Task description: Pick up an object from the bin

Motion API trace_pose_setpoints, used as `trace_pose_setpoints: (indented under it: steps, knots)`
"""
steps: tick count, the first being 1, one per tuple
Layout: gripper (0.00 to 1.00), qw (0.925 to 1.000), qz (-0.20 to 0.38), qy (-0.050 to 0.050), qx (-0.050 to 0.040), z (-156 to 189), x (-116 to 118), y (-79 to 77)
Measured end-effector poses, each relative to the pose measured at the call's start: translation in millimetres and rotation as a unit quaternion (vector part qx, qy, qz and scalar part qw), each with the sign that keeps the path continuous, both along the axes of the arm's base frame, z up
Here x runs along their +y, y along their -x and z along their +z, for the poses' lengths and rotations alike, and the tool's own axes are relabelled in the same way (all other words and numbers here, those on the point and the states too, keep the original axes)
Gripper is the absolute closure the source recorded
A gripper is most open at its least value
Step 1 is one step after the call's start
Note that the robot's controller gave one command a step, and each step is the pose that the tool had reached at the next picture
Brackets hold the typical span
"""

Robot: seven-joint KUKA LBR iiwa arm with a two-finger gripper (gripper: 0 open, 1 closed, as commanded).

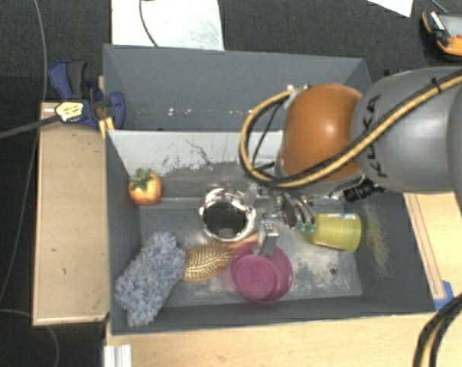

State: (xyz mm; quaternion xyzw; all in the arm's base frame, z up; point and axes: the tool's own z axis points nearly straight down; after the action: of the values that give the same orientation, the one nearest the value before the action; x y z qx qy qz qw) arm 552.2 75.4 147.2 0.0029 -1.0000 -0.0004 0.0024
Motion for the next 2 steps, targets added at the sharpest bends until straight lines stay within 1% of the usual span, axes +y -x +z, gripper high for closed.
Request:
trace_pose_setpoints:
  steps: [1,2]
  knots:
    - [0.00,1.0000,-0.002,0.000,-0.0035,3,0,-1.9]
    - [0.00,0.9928,0.119,-0.001,-0.0026,-77,20,31.2]
